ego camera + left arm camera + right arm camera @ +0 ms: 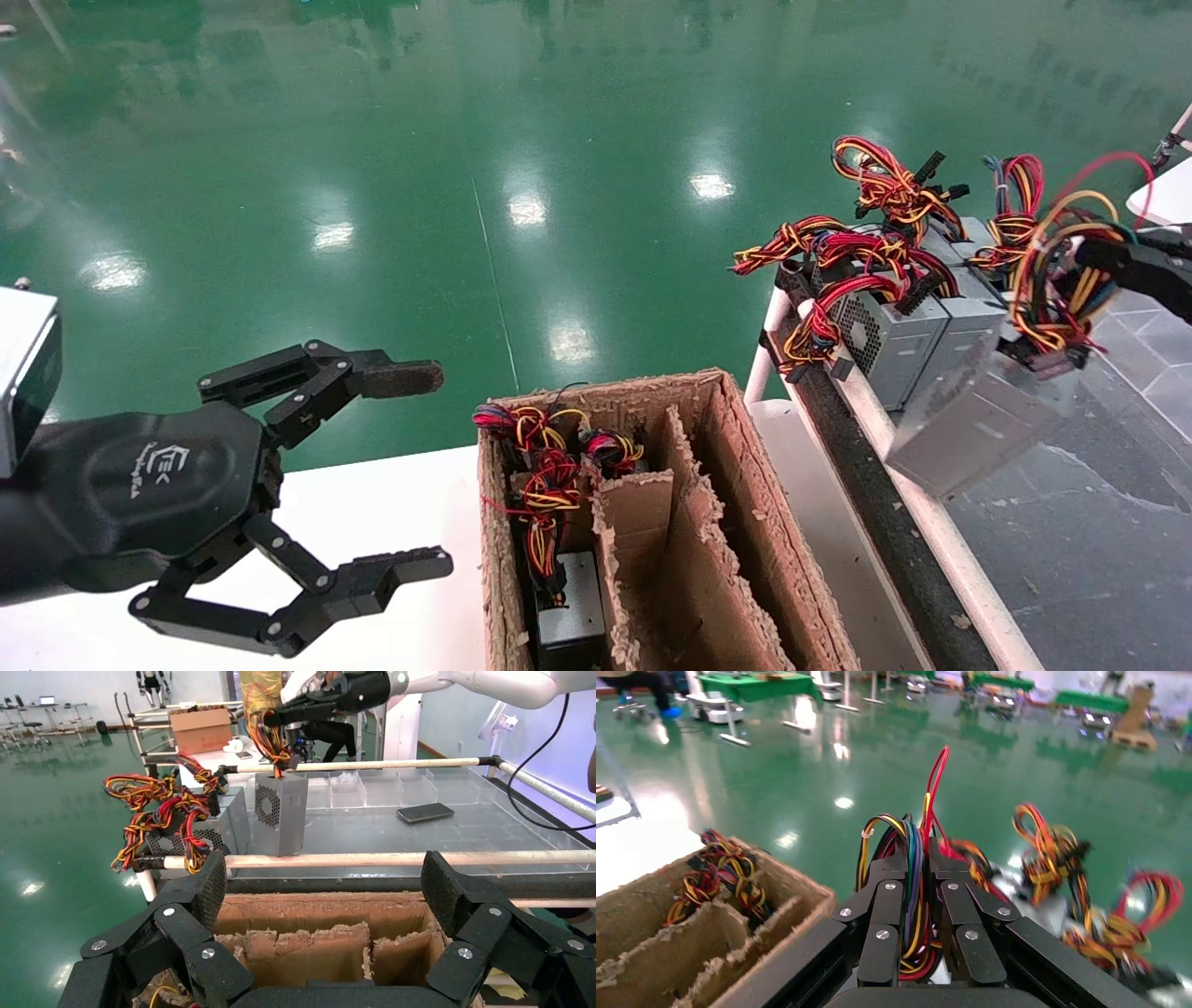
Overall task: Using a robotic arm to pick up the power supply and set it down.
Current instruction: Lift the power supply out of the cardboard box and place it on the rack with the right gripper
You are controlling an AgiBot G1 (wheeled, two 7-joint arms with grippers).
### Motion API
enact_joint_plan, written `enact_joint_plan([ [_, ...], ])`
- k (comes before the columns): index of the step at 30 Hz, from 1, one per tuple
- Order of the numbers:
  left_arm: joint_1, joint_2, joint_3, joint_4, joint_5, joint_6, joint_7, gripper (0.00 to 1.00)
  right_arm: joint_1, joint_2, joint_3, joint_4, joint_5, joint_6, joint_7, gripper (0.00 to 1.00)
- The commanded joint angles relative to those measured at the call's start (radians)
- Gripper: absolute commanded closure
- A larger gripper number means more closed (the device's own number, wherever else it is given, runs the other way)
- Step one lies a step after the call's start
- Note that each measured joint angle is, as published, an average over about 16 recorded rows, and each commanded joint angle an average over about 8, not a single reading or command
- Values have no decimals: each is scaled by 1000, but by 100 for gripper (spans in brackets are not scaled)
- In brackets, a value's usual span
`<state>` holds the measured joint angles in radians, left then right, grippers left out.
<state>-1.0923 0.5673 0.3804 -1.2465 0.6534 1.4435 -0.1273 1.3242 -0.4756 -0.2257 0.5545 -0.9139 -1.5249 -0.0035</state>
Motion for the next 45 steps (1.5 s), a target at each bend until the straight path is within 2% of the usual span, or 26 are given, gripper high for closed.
enact_joint_plan([
  [1, 0, 0, 0, 0, 0, 0, 0, 0, 4, 7, -5, -27, -13, -4, -11, 100],
  [12, 0, 0, 0, 0, 0, 0, 0, 0, 50, 13, -29, -146, -61, -13, -67, 100],
  [24, 0, 0, 0, 0, 0, 0, 0, 0, 100, 16, -54, -220, -94, -34, -110, 100],
  [45, 0, 0, 0, 0, 0, 0, 0, 0, 138, 12, -112, -252, -122, -51, -136, 100],
])
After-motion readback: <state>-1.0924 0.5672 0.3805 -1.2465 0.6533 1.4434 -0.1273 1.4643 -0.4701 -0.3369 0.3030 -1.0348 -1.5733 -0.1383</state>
